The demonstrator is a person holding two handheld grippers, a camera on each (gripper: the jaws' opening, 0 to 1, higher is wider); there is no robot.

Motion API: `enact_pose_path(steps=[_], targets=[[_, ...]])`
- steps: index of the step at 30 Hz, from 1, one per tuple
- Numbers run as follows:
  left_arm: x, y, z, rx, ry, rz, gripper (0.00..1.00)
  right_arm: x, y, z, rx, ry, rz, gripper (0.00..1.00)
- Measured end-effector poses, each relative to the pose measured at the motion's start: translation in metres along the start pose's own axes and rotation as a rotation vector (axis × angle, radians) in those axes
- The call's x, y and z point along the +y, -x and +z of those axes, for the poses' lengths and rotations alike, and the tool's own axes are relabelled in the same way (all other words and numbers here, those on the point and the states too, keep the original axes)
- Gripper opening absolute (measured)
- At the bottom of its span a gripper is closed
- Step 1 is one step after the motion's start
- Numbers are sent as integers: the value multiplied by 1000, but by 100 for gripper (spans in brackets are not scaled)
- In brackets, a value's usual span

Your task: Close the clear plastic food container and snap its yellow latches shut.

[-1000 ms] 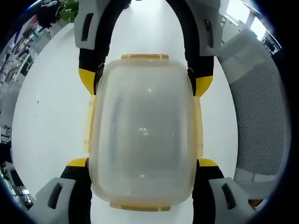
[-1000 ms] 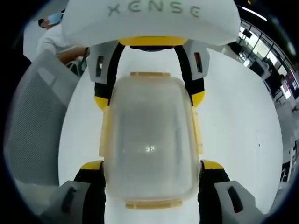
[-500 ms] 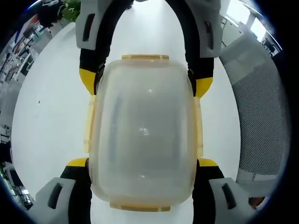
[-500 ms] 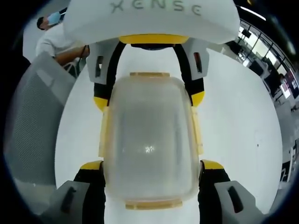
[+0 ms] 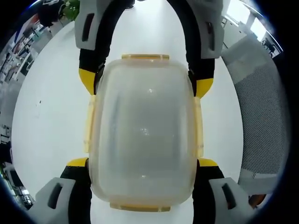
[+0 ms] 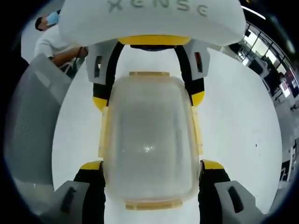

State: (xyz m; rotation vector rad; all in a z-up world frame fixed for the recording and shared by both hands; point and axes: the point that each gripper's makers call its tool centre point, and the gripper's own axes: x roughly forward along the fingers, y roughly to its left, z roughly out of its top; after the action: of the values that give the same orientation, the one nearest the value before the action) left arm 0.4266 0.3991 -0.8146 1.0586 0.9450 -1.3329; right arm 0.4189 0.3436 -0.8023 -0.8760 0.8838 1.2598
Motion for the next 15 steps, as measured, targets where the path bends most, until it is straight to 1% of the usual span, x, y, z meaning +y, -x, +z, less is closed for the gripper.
enact_pose_path(steps=[5, 15], targets=[[4, -1, 1, -2, 2, 0, 91, -4, 0, -1, -8, -1, -2, 83], [14, -3, 2, 0, 2, -3, 91, -14, -2, -2, 0, -4, -4, 83]])
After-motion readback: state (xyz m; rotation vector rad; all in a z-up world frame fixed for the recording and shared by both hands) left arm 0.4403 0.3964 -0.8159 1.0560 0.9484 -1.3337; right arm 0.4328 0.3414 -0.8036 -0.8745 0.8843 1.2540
